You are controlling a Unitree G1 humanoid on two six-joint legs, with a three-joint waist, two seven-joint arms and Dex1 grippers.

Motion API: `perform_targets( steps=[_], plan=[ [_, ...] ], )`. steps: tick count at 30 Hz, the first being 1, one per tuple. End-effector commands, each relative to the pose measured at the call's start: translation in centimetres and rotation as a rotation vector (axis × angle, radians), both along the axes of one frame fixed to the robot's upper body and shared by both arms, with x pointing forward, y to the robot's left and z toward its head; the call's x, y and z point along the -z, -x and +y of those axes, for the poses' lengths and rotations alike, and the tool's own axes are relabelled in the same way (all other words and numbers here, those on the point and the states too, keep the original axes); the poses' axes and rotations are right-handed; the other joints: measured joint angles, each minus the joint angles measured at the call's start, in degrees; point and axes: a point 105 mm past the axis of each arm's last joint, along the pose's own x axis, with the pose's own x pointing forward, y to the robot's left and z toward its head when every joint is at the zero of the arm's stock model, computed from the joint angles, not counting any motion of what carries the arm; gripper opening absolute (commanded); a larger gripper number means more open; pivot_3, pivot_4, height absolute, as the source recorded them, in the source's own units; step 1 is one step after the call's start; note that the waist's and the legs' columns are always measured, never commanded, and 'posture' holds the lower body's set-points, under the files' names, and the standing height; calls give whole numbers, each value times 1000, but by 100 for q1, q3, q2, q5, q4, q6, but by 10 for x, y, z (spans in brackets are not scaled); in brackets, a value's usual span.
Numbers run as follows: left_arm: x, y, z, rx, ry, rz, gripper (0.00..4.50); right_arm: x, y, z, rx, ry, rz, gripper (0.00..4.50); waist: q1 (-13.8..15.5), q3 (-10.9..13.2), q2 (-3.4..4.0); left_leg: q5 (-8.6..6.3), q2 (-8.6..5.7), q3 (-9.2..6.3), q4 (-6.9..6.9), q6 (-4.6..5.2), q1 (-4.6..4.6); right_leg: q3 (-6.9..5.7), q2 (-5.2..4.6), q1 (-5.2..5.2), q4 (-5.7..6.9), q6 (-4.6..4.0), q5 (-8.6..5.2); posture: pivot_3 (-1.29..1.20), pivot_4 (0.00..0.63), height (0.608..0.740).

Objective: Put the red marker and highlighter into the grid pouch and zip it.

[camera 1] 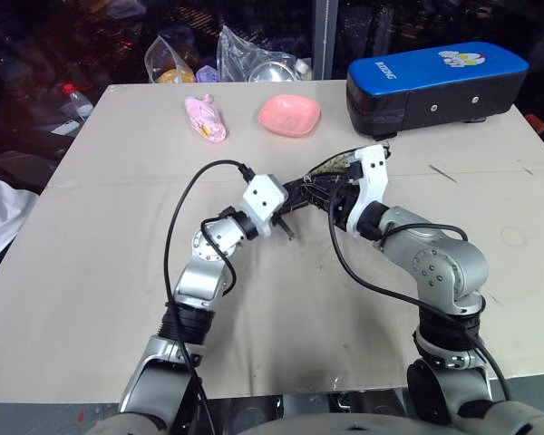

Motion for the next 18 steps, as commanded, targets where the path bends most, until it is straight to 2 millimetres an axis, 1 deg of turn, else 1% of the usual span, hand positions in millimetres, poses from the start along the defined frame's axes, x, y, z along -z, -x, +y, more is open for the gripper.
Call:
perform_targets(
  steps=[1,13,15,17,18],
  plan=[
    [-18,6,-3,12,17,-76,0,-9,2,3,-13,-16,-26,1719,0,0,0,0,0,0,0,0,0,0,0,0,0,0,0,0,150,738],
    [-19,5,-4,13,19,-79,0,-7,3,3,-19,-3,-5,1719,-1,0,0,-1,0,-1,-1,1,-1,0,0,0,-2,0,0,0,150,738],
    [-19,5,-5,13,19,-80,0,-6,4,3,-22,-3,-2,1167,-2,0,0,-1,0,-1,-2,1,-1,0,0,0,-2,0,0,0,150,738],
    [-19,5,-5,14,20,-79,0,-6,4,3,-24,0,1,283,-2,0,0,-1,0,-1,-2,1,-1,-1,0,0,-3,0,0,0,150,738],
    [-19,5,-5,14,20,-79,0,-6,4,3,-25,3,1,48,-2,0,0,-1,0,-1,-2,1,-1,-1,0,0,-3,0,0,0,150,738]
  ],
)
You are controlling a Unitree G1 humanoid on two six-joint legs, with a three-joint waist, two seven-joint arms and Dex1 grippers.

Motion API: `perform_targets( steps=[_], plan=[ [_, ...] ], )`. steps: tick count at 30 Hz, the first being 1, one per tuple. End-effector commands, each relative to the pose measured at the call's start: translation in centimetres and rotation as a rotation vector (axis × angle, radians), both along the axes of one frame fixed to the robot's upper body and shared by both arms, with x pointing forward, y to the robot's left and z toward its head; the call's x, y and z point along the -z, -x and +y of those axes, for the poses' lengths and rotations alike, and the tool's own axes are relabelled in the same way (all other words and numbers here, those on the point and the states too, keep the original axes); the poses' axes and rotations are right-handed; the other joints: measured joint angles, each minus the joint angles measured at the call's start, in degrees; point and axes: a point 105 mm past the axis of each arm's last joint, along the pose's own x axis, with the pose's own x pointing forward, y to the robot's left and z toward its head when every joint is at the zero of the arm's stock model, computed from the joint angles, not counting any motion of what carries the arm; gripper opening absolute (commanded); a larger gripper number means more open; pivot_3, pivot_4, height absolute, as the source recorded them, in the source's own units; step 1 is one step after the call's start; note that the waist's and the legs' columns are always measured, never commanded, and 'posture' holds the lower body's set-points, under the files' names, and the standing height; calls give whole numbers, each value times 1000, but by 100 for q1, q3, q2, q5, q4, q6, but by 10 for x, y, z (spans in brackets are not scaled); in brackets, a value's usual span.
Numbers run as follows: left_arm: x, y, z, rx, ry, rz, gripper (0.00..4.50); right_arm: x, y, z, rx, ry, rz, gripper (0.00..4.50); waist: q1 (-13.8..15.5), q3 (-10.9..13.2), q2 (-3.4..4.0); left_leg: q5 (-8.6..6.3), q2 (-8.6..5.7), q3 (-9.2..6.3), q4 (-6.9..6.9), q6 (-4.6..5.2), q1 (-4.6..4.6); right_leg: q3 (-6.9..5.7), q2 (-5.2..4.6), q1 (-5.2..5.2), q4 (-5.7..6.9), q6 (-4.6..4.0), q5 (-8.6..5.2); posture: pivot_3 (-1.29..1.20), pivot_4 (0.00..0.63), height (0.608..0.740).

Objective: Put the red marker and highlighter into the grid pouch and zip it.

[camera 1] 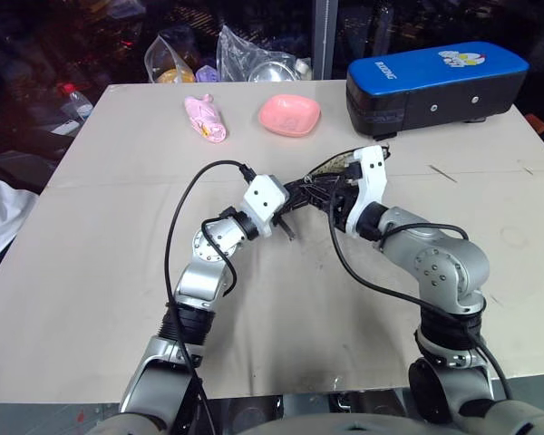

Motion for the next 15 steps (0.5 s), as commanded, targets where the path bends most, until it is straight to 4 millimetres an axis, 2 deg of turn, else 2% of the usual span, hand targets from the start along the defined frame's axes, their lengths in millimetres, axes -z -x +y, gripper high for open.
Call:
perform_targets(
  steps=[1,6,10,13,15],
  plan=[
    [-19,5,-4,18,25,-77,0,-6,3,3,-18,5,-17,48,0,0,0,0,0,0,0,0,0,0,0,0,0,0,0,0,150,738],
    [-19,4,-4,15,25,-79,0,-1,4,2,-21,42,-7,48,-1,0,-1,0,0,-1,0,0,-1,-1,0,0,-1,0,0,0,150,738],
    [-19,4,-2,4,26,-82,0,3,1,-8,14,146,-52,48,-2,1,-1,0,0,-1,-1,1,-1,-1,0,0,-3,0,0,0,150,738],
    [-19,3,-1,-7,28,-83,0,5,-8,-26,68,426,-199,48,-1,2,-2,-1,-1,-1,-1,1,-5,-2,-2,-2,-8,1,0,0,150,738],
    [-18,2,0,-11,29,-83,0,2,-12,-31,96,482,-244,48,-2,2,-4,-1,-2,-3,-2,2,-8,-3,-1,-2,-15,1,0,0,150,738]
  ],
)
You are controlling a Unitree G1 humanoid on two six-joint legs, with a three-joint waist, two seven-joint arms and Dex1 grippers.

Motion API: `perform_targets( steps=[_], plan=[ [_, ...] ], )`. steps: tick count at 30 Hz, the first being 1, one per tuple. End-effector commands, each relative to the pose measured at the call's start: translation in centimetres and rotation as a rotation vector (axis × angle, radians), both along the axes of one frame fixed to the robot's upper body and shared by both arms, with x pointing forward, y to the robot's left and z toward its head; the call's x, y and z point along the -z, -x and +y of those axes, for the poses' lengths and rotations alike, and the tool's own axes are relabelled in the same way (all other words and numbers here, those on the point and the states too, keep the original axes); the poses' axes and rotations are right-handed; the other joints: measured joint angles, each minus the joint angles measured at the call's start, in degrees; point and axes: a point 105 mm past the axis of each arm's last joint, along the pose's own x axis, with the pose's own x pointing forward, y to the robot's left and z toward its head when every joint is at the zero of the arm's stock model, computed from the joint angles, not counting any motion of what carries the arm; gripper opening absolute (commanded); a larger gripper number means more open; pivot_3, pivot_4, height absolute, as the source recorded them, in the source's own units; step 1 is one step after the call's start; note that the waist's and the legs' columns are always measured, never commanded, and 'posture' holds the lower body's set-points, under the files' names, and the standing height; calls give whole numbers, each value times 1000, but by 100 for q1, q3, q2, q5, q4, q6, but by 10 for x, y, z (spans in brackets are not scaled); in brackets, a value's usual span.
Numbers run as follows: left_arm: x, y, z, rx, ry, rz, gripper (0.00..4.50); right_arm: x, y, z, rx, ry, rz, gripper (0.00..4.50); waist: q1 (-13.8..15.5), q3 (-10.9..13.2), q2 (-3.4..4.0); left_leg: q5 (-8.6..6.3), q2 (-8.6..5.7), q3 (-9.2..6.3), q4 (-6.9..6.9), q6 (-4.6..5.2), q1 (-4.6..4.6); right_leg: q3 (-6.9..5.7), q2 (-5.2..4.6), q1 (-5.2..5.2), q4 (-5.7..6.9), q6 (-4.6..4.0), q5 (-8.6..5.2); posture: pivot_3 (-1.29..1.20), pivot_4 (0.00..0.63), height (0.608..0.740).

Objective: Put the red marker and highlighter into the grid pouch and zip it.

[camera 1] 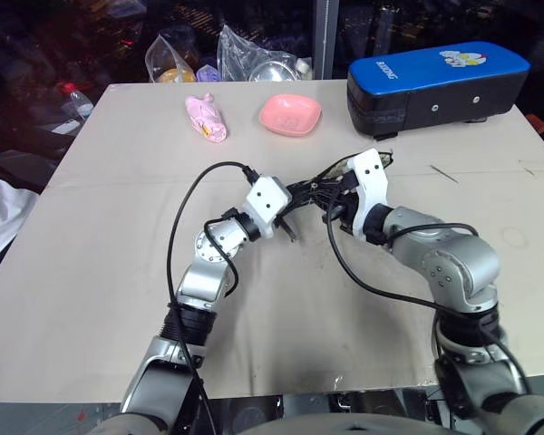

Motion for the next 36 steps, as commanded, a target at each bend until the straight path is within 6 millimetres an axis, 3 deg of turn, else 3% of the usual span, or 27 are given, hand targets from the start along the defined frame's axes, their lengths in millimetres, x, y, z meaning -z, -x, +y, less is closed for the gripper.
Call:
perform_targets(
  steps=[1,5,11,27,30,35,36],
  plan=[
    [-22,1,6,-26,44,-89,0,-9,-10,-15,87,118,-128,48,2,0,-1,0,0,-2,-1,0,-1,-2,1,0,-3,0,0,0,150,738],
    [-22,0,6,-35,47,-92,0,-25,-16,-25,164,194,-233,48,-1,0,-1,1,3,-7,-1,-1,-19,-6,3,-14,-3,0,1,0,150,738],
    [-21,-1,7,-45,50,-93,0,-38,-30,-56,324,196,-279,48,14,0,-1,14,1,-17,13,-24,-69,-18,-5,-53,-2,1,2,0,150,738],
    [-22,-5,11,-63,43,-106,0,-39,-48,-144,685,153,-253,48,14,0,-1,15,1,-7,10,-25,-69,-10,-1,-60,0,1,3,0,150,738],
    [-21,-6,12,-66,40,-109,0,-38,-48,-145,693,108,-233,48,13,0,-1,15,1,-7,10,-25,-69,-9,-1,-60,1,2,3,0,150,738],
    [-19,-4,11,-55,9,-121,0,-35,-43,-128,590,-103,-124,48,16,0,-1,15,2,-6,10,-25,-68,-8,1,-60,5,2,3,0,150,738],
    [-17,-4,11,-51,-1,-123,0,-35,-40,-127,565,-133,-108,304,16,0,-1,15,2,-6,10,-25,-69,-8,0,-61,6,2,3,0,150,738]
  ],
)
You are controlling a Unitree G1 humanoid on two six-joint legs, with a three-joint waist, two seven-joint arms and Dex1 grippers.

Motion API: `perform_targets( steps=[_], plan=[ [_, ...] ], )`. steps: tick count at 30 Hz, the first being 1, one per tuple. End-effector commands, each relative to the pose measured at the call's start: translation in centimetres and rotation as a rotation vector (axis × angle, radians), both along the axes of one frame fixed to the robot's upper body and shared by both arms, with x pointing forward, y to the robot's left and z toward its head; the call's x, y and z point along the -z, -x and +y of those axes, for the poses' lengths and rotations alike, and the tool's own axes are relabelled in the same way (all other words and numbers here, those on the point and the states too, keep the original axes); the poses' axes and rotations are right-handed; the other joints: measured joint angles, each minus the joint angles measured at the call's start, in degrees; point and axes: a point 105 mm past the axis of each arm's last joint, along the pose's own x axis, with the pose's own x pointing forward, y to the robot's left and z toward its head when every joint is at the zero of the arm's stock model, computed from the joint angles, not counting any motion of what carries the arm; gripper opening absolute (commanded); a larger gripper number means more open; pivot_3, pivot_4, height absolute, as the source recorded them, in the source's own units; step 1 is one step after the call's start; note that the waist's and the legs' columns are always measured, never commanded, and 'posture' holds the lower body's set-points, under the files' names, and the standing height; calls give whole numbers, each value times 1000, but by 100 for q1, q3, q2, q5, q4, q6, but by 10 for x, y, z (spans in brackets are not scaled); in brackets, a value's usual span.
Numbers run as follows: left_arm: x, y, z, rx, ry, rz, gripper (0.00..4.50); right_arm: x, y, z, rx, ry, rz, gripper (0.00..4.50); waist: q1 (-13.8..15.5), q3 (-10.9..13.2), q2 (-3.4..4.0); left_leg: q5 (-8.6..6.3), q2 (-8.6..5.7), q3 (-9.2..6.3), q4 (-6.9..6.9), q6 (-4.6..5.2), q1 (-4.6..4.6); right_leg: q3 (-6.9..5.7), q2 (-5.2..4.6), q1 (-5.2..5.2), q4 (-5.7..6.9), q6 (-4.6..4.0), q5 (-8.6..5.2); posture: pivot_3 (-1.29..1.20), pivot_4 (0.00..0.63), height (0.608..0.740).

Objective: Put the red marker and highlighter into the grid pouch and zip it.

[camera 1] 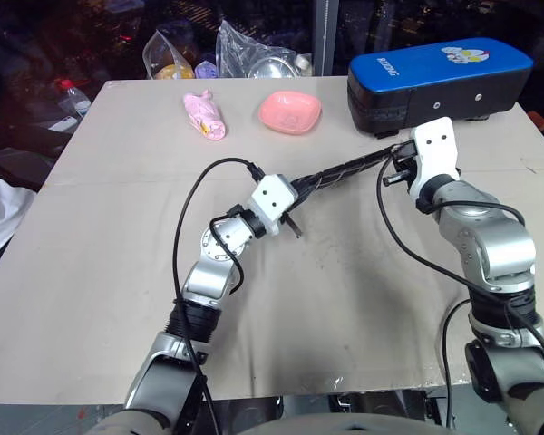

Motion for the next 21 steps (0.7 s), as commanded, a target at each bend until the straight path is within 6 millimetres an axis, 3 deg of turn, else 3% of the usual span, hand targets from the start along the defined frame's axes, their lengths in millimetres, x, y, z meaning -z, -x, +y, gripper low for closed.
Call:
perform_targets(
  steps=[1,4,8,10,13,15,21],
  plan=[
    [-7,-1,14,-38,-5,-49,0,-12,10,-26,9,-87,-20,606,10,0,0,0,0,0,0,0,0,0,0,0,0,0,0,0,150,738],
    [-2,1,18,-32,-14,-29,0,-1,22,-34,-93,-64,29,1795,46,0,0,-1,-2,-1,0,2,-2,-3,-5,0,-5,0,0,0,150,738],
    [11,10,24,12,-59,7,1461,23,38,-58,-153,58,83,3836,14,0,0,-13,-6,3,0,23,1,4,-5,2,-7,1,1,0,150,738],
    [16,15,30,18,-79,25,2322,35,45,-69,-184,97,94,4500,-15,0,0,-13,-6,2,-1,23,4,5,0,2,-5,2,0,0,150,738],
    [23,27,42,34,-53,96,3756,47,58,-76,-270,109,81,4500,-23,0,0,-13,-2,3,-2,23,8,10,10,1,-1,1,0,0,150,738],
    [38,47,55,67,-44,220,4477,54,69,-84,-325,100,13,4500,-28,0,-1,-13,1,2,-1,23,10,10,11,1,5,1,0,0,150,738],
    [70,88,79,27,-29,491,4477,89,99,-105,-482,96,18,4500,2,0,0,-14,7,2,3,24,14,9,5,3,8,2,-1,0,150,738]
  ],
)
